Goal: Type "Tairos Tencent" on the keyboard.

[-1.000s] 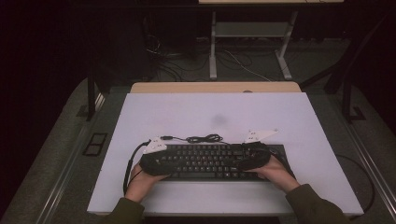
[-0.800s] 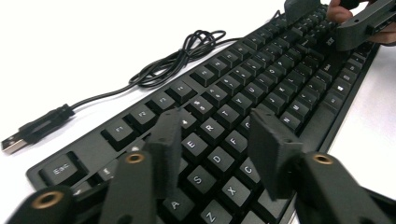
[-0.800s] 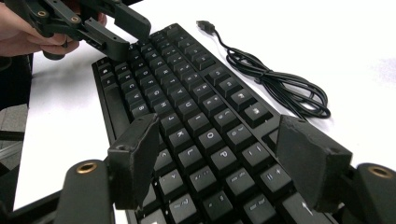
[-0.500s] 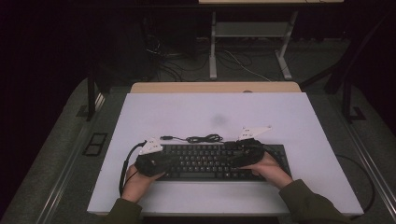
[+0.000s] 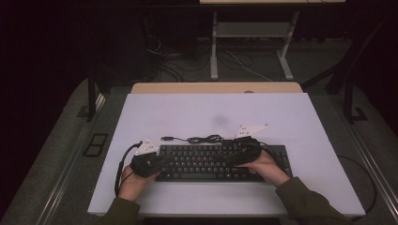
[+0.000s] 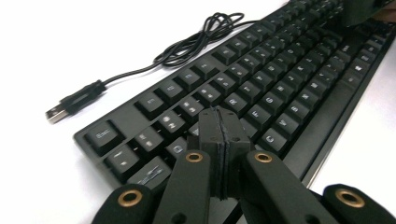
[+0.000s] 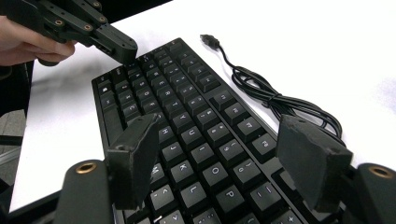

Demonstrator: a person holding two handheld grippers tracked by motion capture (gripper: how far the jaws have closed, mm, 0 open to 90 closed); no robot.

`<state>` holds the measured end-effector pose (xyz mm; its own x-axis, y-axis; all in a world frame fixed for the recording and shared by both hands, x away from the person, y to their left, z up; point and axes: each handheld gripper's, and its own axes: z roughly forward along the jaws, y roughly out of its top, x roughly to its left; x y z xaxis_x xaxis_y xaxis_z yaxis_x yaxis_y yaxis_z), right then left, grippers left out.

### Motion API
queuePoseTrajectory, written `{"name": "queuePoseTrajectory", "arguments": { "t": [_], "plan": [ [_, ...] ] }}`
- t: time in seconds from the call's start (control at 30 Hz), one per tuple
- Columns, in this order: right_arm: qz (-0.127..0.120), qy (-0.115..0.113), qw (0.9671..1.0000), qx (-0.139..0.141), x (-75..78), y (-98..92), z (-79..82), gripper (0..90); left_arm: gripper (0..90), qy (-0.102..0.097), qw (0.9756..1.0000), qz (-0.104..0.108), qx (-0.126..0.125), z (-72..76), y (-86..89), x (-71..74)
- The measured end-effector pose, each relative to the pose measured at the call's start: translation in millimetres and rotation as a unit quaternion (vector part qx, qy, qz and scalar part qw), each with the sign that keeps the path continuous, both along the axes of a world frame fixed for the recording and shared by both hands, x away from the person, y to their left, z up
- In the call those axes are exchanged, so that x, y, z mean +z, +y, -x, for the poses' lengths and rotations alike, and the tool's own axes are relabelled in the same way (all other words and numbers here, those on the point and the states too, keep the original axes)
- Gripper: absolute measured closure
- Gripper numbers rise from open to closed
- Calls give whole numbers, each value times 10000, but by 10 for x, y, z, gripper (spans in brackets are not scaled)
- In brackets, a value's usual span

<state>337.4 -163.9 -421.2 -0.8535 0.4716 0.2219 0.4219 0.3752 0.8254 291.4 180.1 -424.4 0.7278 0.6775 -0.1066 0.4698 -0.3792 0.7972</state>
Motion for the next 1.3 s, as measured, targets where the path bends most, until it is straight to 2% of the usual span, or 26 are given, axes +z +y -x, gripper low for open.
{"name": "queuePoseTrajectory", "arguments": {
  "t": [0.17, 0.33, 0.6, 1.07, 1.17, 1.27, 1.3],
  "plan": [
    [-4, 27, 10000, 1, 3, 46, -19, 299, 893, 31, 10000, 13, 55, 10, 33, -25],
    [-83, -5, 10000, 10, -2, 79, -25, 299, 893, 19, 9999, -167, 18, -2, 14, -69],
    [-48, -14, 10000, 67, -29, 112, -11, 299, 893, 65, 9996, -247, -112, -12, -24, -92],
    [66, -29, 9999, 85, -58, 135, -5, 299, 892, 132, 9997, -179, -92, -30, -28, -123],
    [88, -47, 9999, 92, -62, 138, -3, 299, 892, 142, 9995, -257, -127, -35, -34, -132],
    [115, -38, 9999, 104, -68, 146, -2, 299, 892, 164, 9995, -215, -137, -35, -49, -144],
    [121, -38, 9999, 109, -70, 150, -1, 300, 893, 147, 9994, -260, -173, -37, -47, -142]
  ]
}}
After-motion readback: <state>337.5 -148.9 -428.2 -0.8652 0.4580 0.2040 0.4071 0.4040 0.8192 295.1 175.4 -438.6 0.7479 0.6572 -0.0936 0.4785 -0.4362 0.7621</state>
